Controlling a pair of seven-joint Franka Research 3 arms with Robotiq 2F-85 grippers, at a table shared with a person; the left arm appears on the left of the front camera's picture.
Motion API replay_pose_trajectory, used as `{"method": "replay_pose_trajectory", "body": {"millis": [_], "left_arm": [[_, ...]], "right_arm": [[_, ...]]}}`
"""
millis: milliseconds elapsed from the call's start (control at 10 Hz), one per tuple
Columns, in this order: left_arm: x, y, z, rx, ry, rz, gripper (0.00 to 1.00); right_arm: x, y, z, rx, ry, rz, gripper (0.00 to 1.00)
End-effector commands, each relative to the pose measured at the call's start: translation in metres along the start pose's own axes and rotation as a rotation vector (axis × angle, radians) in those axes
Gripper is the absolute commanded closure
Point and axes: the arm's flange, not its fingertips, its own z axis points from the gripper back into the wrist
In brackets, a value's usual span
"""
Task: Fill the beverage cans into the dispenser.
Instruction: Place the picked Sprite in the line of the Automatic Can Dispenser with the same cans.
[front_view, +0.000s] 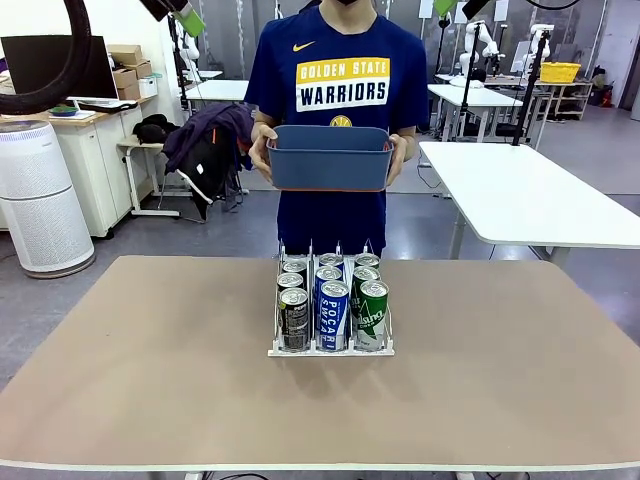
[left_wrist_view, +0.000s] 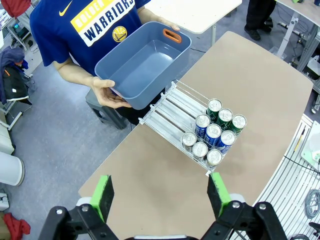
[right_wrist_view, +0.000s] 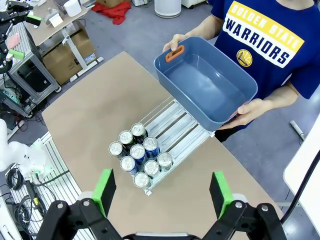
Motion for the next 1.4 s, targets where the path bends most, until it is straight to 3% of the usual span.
{"method": "replay_pose_trajectory", "body": {"millis": [0, 1300], "left_arm": [[-0.0019, 0.0010, -0.0008, 0.002, -0.003, 0.003, 0.00], [-0.0019, 0.0010, -0.0008, 0.002, -0.003, 0.003, 0.00]], "right_arm": [[-0.0003, 0.0004, 0.0011, -0.002, 0.000, 0.001, 0.00], [-0.0003, 0.0004, 0.0011, -0.002, 0.000, 0.001, 0.00]]}}
